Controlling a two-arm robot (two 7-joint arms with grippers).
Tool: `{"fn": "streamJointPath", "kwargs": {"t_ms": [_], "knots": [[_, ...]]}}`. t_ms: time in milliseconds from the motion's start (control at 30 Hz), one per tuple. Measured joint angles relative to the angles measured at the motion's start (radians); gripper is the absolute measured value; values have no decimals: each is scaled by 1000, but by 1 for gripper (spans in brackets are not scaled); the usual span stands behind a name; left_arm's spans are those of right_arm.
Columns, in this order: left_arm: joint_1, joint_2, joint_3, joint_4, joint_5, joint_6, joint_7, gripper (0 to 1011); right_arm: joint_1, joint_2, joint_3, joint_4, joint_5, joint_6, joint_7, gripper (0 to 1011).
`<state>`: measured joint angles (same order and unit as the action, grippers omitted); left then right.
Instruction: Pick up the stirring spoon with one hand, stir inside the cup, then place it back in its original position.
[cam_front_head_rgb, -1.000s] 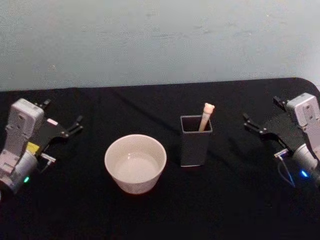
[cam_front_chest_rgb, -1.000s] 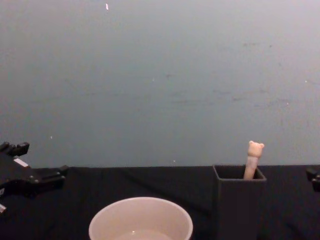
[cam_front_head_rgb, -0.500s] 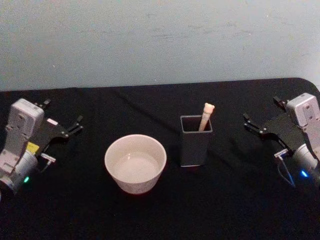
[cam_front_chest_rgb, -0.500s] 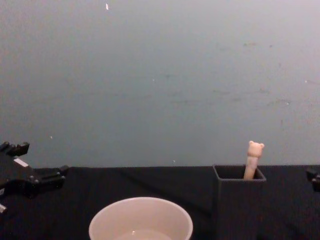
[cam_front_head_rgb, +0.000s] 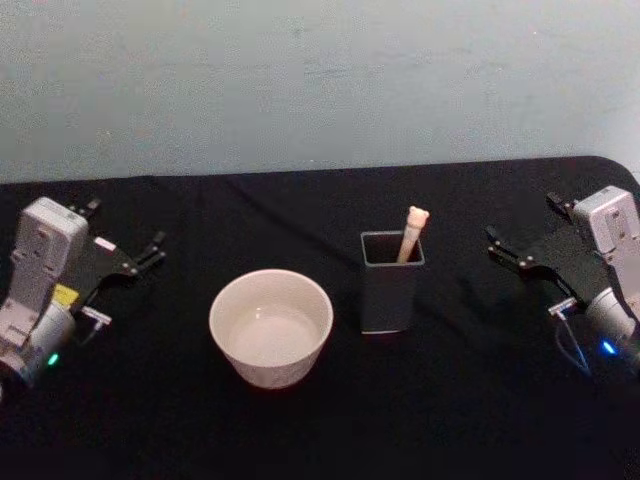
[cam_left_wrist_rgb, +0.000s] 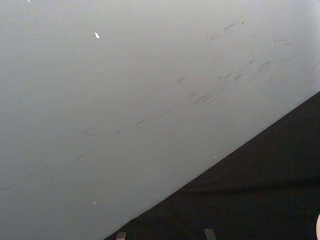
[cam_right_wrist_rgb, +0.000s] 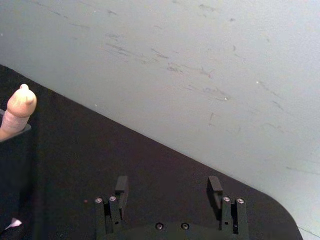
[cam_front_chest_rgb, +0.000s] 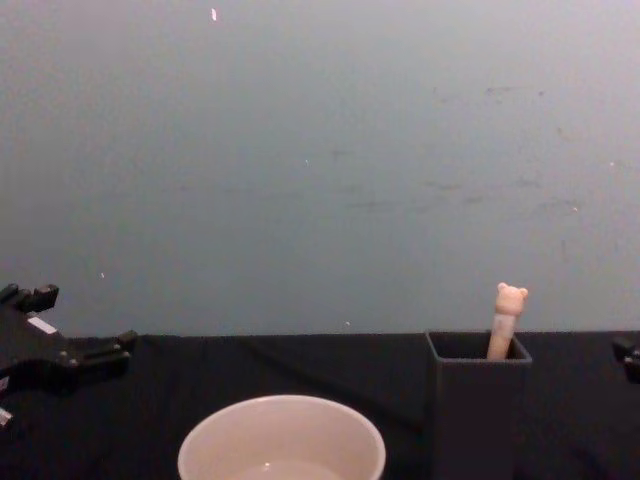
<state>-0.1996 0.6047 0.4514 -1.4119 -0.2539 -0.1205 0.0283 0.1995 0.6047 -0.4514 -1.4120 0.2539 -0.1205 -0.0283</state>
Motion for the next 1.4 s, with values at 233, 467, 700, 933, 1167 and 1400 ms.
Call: {"fn": "streamJointPath", "kwargs": {"t_ms": [233,467,700,933,1167,1400], "knots": [[0,0,0,0,0,0,0,1001,0,0,0,0,0,0,0,1002],[0,0,0,0,0,0,0,1001,0,0,0,0,0,0,0,1002],[0,0,0,0,0,0,0,1001,0,-1,1,0,0,0,1,1002],[0,0,0,0,0,0,0,1001,-16,-4,30,-25,31,3,54,1002],[0,0,0,0,0,0,0,1001,-40,0,72,-70,145,2,174,1002],[0,0,0,0,0,0,0,1001,-38,-6,106,-76,325,44,388,1002]]}}
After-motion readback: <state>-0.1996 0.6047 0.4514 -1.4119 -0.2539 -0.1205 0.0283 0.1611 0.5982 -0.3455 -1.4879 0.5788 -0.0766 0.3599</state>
